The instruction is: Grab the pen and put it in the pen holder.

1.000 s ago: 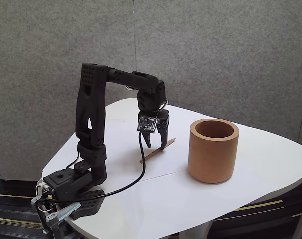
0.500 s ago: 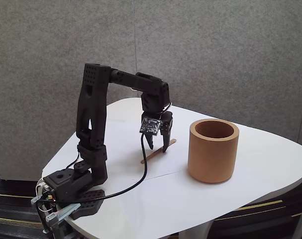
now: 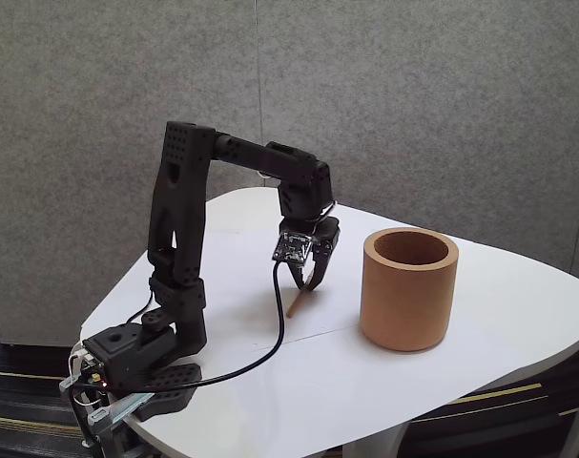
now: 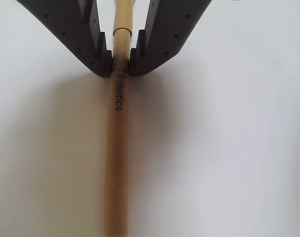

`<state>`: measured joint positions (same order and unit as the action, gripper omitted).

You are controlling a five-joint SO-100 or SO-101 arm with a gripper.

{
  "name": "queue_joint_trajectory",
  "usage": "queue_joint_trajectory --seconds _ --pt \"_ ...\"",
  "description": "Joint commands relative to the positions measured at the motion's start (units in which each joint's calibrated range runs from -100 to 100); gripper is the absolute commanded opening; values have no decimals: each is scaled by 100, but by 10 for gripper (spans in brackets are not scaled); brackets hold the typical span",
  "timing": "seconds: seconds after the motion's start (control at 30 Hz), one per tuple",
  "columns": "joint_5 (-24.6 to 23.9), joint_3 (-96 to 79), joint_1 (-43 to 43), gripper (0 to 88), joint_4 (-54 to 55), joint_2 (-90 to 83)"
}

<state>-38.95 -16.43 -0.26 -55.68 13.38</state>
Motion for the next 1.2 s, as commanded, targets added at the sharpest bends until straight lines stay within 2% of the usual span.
queue_joint_trajectory --seconds 0.0,0.3,0.53,0.83,0.97,1.17 --pt "18 45 -69 5 8 8" --pt "365 632 -99 5 -17 -195" --pt "839 1245 -209 5 -17 -1293" --pt "1260 1209 -545 4 -34 -2773" --pt "1866 1218 -516 4 -25 -3335" --pt "3308 1200 -231 4 51 -3928"
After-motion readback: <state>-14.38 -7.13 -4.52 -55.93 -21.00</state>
